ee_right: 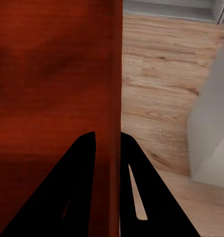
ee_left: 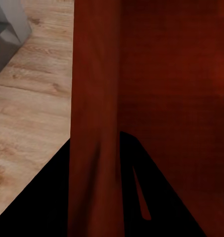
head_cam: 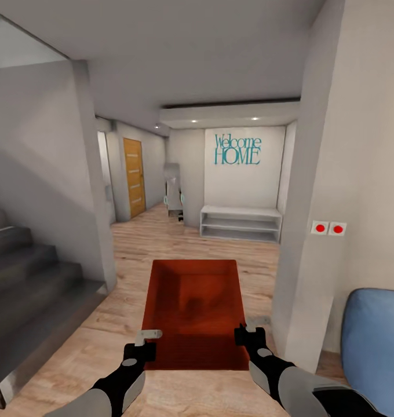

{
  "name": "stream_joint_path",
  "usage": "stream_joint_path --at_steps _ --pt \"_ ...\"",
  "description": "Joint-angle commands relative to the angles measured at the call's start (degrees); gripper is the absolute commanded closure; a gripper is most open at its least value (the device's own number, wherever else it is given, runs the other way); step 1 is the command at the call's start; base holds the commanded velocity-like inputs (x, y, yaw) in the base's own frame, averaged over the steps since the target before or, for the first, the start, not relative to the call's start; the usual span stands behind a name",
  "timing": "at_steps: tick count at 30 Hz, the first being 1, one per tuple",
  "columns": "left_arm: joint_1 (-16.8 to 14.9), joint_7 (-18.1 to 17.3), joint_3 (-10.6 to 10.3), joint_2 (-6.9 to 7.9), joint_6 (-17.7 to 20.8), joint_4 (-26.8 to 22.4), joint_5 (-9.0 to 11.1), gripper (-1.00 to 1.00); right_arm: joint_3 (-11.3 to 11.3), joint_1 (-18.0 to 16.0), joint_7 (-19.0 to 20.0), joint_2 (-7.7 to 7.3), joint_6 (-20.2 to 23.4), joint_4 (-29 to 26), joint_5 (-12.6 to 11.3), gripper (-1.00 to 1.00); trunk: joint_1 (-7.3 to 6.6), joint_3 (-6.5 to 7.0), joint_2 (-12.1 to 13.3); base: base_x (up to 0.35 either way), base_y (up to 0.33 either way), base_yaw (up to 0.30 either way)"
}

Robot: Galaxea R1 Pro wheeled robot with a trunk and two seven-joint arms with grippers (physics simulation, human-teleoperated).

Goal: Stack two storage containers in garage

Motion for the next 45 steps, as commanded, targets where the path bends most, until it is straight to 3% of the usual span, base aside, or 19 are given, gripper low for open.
stream_joint_path --at_steps 1,9,45 --pt "-0.11 0.89 1.44 0.64 -0.57 -0.15 -0.37 1.0 -1.1 -0.04 -0.77 -0.2 -0.34 0.27 -1.39 1.0 0.04 -0.09 -0.07 0.321 0.0 0.23" --pt "-0.11 0.89 1.44 0.64 -0.57 -0.12 -0.32 1.0 -1.1 -0.04 -0.77 -0.23 -0.34 0.27 -1.39 1.0 0.04 -0.09 -0.07 0.321 0.001 0.181" --pt "-0.11 0.89 1.45 0.64 -0.53 -0.11 -0.31 1.0 -1.1 -0.04 -0.77 -0.24 -0.34 0.27 -1.39 1.0 0.04 -0.09 -0.07 0.321 0.123 0.002"
